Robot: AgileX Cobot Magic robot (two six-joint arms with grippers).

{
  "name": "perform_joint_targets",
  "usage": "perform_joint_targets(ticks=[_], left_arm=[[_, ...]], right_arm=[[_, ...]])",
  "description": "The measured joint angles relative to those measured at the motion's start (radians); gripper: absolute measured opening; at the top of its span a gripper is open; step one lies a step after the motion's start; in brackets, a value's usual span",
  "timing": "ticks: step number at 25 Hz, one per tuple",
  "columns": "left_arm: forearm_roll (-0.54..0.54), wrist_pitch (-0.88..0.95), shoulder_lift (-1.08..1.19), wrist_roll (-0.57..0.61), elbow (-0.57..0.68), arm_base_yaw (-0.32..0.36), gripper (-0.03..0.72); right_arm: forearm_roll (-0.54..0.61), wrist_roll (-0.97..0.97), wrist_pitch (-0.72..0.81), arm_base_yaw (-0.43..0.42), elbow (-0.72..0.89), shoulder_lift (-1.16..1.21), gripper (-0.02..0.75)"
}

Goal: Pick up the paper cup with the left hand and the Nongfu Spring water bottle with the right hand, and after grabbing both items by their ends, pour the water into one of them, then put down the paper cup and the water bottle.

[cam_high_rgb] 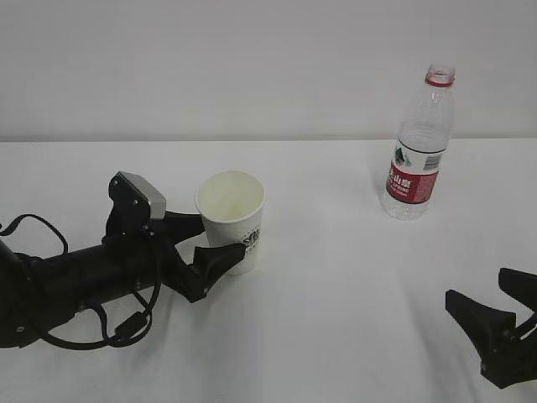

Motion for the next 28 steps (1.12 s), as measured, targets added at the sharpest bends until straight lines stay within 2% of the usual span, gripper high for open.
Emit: perform_joint_targets(ticks=[8,16,28], left_arm=[[0.0,-0.001,0.0,-0.002,-0.026,0.0,0.619],[0.031,-0.001,0.0,-0.002,-0.027,0.0,0.52],[0.051,-0.001,0.0,-0.002,-0.027,0.0,0.508]], right_arm=[[-0.008,0.0,0.0,0.0,0.0,0.0,0.587],[-0.008,0.0,0.0,0.0,0.0,0.0,0.587],[-0.01,0.0,0.0,0.0,0.0,0.0,0.587]])
